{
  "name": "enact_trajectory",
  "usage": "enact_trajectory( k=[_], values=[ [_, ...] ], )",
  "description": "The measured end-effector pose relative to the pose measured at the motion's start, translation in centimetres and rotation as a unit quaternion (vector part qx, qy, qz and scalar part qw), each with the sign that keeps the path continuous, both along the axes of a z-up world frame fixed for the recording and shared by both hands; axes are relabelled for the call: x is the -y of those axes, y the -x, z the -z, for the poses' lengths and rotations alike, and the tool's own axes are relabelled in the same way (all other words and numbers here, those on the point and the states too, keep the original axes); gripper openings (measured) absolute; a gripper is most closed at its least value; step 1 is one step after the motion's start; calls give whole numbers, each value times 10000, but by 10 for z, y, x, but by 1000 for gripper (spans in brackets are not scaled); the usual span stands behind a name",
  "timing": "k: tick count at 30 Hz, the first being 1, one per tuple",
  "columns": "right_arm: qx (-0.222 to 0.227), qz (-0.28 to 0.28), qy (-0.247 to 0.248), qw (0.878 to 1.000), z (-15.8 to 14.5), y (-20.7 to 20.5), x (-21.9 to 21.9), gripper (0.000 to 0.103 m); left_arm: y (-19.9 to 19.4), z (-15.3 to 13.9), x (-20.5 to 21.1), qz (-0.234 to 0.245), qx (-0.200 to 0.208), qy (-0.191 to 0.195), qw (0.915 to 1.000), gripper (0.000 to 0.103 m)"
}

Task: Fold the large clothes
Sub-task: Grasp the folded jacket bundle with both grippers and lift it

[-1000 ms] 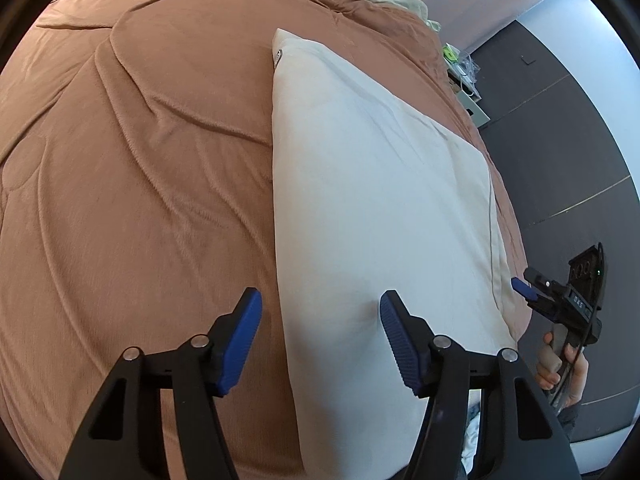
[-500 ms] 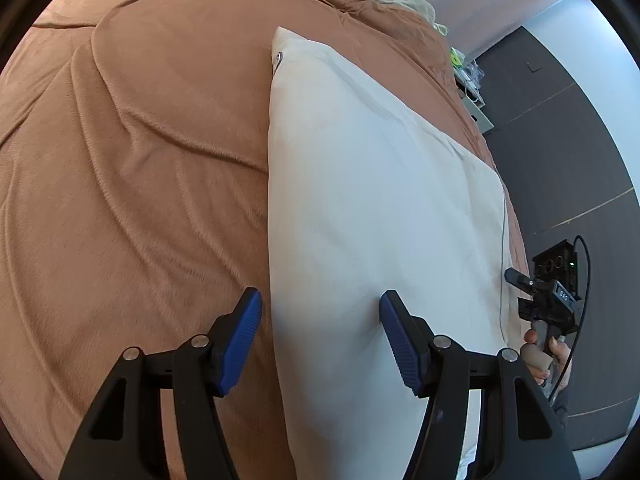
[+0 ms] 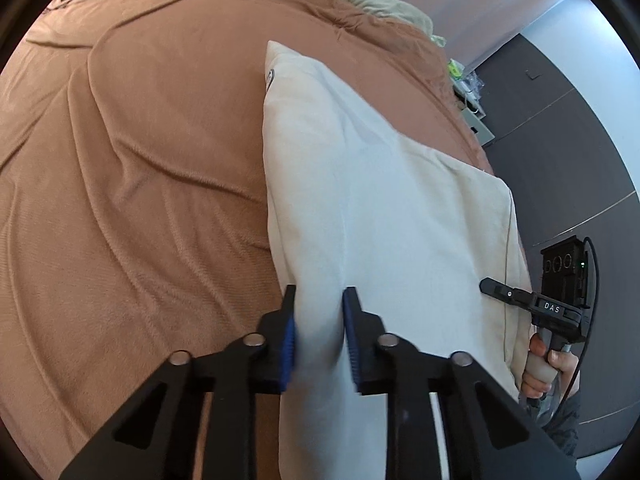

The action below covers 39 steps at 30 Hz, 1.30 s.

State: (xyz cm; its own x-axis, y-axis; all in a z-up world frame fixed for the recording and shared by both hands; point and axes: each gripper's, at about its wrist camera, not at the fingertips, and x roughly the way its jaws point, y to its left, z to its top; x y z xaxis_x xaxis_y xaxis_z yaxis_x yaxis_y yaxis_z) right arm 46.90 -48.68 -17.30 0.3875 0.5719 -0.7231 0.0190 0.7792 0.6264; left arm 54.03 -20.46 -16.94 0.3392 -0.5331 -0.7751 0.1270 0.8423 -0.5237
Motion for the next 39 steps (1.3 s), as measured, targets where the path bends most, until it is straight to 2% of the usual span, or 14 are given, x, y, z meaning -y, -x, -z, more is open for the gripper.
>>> enact_trajectory(
  k=[9, 17, 21, 28, 33, 39],
  values=[
    [550, -60, 464, 9974, -73, 22, -15, 10, 21, -46, 3, 38, 370, 357, 9987, 13],
    [1027, 156, 809, 9913, -133, 59, 6, 10, 42, -85, 44, 235, 682, 594, 9956, 13],
    [1210, 306, 1016, 9870, -162, 80, 35, 10, 50, -109, 86, 561, 853, 612, 9929, 13],
    [1284, 557, 1480, 9790, -213, 110, 91, 10, 56, -147, 170, 1151, 1072, 692, 9851, 13],
    [1350, 747, 1764, 9722, -244, 122, 136, 10, 60, -161, 222, 1382, 1105, 741, 9814, 13],
    [1277, 904, 2103, 9650, -269, 120, 164, 10, 59, -166, 276, 1622, 1098, 719, 9780, 13]
  ],
)
